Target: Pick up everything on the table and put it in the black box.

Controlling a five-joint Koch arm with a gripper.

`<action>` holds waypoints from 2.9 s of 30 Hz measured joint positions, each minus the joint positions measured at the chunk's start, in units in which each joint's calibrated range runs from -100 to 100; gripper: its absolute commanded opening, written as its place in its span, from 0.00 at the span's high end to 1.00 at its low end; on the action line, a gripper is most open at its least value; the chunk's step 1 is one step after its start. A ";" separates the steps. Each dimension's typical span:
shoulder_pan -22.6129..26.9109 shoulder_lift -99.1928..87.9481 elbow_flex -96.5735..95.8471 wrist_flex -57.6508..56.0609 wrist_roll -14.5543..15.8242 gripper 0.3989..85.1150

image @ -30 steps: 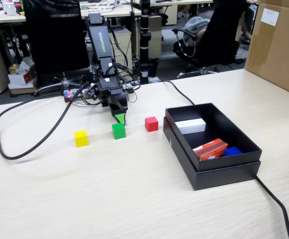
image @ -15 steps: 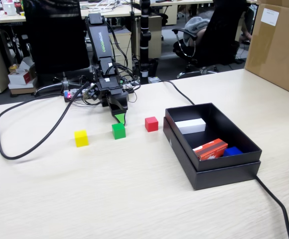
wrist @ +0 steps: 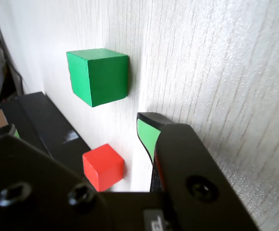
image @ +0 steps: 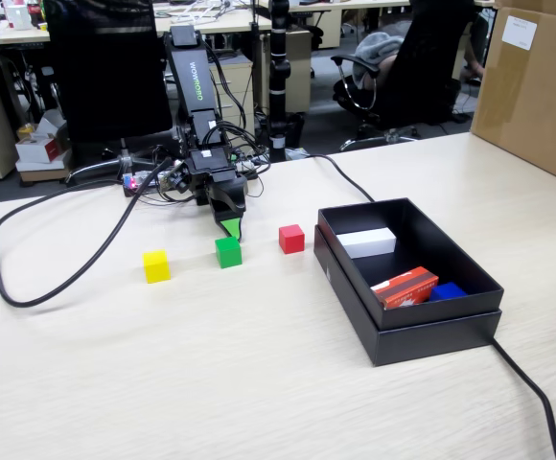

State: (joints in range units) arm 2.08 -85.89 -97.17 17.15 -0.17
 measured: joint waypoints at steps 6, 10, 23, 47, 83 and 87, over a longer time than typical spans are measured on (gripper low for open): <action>0.00 0.00 0.00 0.00 0.00 0.43; 0.00 0.00 0.00 0.00 0.00 0.43; 0.00 0.00 0.00 0.00 0.00 0.43; 0.20 -13.59 4.29 -16.03 0.10 0.43; -10.99 -12.94 66.27 -90.51 -3.08 0.44; -15.48 -10.87 66.27 -90.59 -8.30 0.44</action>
State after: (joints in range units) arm -13.41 -96.76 -30.90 -73.44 -8.47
